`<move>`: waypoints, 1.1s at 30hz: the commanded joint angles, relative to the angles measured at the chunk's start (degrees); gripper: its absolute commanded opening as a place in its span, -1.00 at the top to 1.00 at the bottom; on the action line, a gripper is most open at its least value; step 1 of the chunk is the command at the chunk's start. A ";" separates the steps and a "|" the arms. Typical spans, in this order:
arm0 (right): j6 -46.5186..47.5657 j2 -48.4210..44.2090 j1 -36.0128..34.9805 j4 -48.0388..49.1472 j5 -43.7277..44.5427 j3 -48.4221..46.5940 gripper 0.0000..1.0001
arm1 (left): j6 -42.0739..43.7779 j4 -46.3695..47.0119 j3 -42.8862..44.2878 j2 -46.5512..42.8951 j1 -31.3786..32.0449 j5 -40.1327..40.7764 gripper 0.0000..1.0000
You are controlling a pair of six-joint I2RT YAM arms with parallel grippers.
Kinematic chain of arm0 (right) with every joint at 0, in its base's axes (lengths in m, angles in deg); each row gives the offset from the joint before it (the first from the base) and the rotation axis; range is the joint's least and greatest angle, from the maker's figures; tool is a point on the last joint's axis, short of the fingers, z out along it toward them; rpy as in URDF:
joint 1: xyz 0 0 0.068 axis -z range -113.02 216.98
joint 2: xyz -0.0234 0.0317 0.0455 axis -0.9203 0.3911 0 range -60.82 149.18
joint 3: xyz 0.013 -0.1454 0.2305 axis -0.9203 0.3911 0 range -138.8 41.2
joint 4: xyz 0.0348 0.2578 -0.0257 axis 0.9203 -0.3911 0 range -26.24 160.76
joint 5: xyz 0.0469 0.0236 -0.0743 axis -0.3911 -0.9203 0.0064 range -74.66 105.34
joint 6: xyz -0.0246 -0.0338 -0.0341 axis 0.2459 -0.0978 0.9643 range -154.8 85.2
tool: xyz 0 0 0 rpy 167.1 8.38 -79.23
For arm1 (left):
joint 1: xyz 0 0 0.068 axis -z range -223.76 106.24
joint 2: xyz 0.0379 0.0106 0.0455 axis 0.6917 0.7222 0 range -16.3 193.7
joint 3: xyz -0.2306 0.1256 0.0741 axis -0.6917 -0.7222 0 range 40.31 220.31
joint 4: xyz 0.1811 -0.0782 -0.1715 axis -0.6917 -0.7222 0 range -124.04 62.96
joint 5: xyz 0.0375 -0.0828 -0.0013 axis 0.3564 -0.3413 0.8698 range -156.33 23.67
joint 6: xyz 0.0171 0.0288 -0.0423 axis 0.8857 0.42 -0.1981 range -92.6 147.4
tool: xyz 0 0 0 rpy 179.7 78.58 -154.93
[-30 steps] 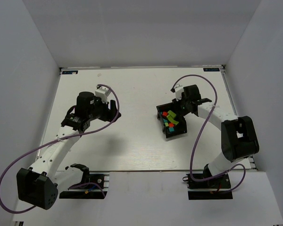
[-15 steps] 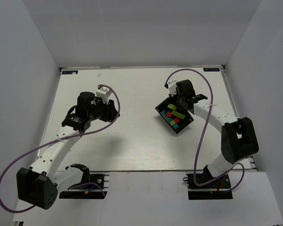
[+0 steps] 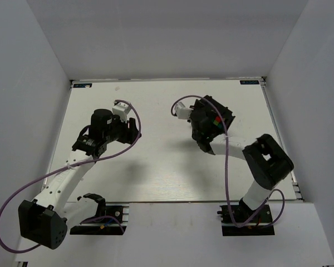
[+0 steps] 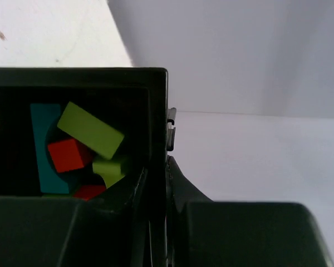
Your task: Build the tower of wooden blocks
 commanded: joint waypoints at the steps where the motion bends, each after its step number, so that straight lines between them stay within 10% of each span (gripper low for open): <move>1: 26.14 3.83 -2.10 37.18 8.42 3.42 1.00 | 0.18 -0.20 -0.52 -2.83 0.16 2.87 -0.32; 10: 55.12 19.74 -5.35 77.14 4.12 4.57 1.00 | 0.18 -0.73 -0.52 -3.36 0.16 3.91 -0.32; 33: 61.91 19.76 -6.59 77.96 4.29 -1.05 1.00 | 0.18 -0.73 -0.52 -3.36 0.16 3.84 -0.37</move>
